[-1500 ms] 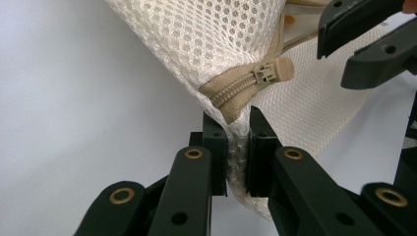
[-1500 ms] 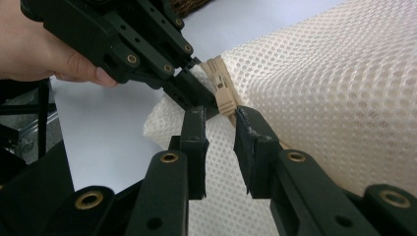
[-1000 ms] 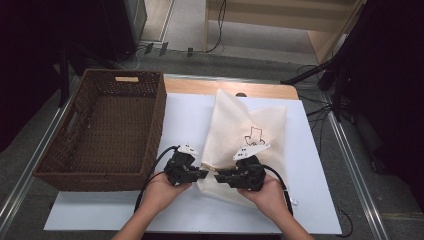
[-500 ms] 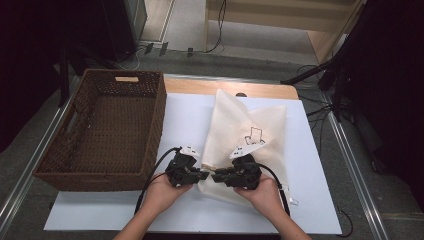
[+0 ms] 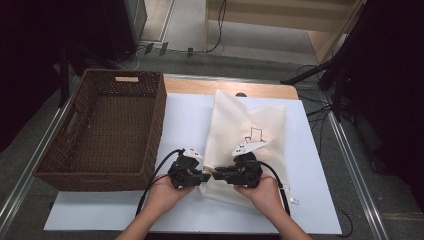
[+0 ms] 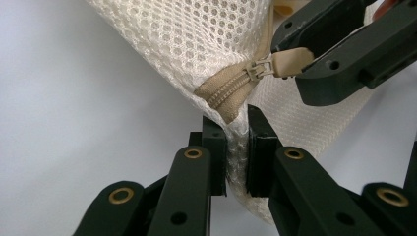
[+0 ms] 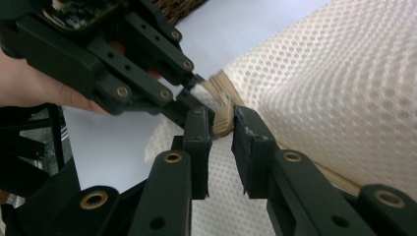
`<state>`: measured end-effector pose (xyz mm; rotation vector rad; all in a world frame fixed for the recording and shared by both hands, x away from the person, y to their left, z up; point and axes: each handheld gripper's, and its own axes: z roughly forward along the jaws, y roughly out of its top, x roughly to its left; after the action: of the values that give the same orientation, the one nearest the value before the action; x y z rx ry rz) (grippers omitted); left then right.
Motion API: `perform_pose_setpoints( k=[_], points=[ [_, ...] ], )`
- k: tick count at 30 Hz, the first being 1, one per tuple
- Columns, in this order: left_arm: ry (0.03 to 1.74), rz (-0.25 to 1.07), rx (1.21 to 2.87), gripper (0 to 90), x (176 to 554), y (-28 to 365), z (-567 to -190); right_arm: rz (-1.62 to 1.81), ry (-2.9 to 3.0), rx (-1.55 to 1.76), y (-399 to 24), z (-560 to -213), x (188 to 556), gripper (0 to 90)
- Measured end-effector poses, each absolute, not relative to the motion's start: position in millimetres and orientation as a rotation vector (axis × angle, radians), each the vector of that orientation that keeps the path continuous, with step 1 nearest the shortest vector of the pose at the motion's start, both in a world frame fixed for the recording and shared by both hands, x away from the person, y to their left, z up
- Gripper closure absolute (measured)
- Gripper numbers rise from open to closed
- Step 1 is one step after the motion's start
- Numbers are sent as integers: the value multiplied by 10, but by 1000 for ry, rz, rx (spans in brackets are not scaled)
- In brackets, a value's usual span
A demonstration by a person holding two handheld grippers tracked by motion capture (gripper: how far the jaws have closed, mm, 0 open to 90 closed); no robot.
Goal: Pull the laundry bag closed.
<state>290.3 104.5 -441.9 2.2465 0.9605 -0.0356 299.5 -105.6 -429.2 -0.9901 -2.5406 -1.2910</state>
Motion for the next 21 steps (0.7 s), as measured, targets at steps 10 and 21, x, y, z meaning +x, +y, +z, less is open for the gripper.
perform_pose_setpoints(
  k=[10,21],
  points=[
    [959,-35,2250,817,2886,1009,-4437,-1284,-2551,-1007,-1041,-4291,2992,830],
    [967,-75,2230,746,2934,1057,-4413,-1265,-2558,-993,-1044,-4275,3002,879]
  ],
)
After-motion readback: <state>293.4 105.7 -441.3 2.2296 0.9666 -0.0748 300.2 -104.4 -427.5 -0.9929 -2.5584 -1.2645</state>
